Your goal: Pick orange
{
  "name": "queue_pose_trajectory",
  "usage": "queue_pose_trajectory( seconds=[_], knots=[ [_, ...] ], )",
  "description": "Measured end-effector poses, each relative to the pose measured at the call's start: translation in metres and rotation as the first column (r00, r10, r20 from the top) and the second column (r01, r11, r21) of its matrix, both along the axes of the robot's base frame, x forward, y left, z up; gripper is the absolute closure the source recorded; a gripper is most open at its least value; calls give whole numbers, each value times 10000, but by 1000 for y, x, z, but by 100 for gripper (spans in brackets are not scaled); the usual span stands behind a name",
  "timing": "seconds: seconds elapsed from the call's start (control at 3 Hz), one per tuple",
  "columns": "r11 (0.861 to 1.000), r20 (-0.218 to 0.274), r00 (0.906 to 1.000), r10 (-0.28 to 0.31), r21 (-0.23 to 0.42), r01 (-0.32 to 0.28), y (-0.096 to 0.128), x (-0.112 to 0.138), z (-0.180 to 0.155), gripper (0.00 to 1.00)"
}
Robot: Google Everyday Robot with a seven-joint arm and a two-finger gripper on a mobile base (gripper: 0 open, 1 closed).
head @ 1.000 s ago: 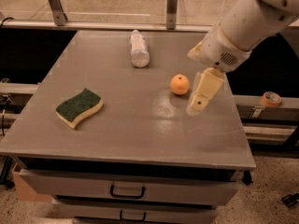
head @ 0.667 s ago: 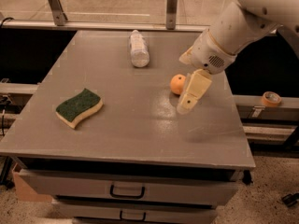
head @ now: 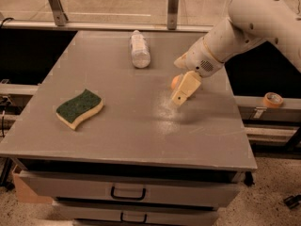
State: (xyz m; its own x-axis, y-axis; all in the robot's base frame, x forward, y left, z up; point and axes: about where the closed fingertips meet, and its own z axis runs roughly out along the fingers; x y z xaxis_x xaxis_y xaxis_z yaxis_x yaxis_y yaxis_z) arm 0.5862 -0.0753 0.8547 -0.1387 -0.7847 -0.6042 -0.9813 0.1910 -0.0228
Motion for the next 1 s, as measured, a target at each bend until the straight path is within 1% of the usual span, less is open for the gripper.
queue_pose_trajectory(
  seconds=[0.33, 1.0],
  knots=[
    [9991, -202, 9997, -169, 382, 177, 2, 15, -11, 18],
    [9966, -172, 9998, -113, 820, 127, 2, 18, -3, 64]
  ],
)
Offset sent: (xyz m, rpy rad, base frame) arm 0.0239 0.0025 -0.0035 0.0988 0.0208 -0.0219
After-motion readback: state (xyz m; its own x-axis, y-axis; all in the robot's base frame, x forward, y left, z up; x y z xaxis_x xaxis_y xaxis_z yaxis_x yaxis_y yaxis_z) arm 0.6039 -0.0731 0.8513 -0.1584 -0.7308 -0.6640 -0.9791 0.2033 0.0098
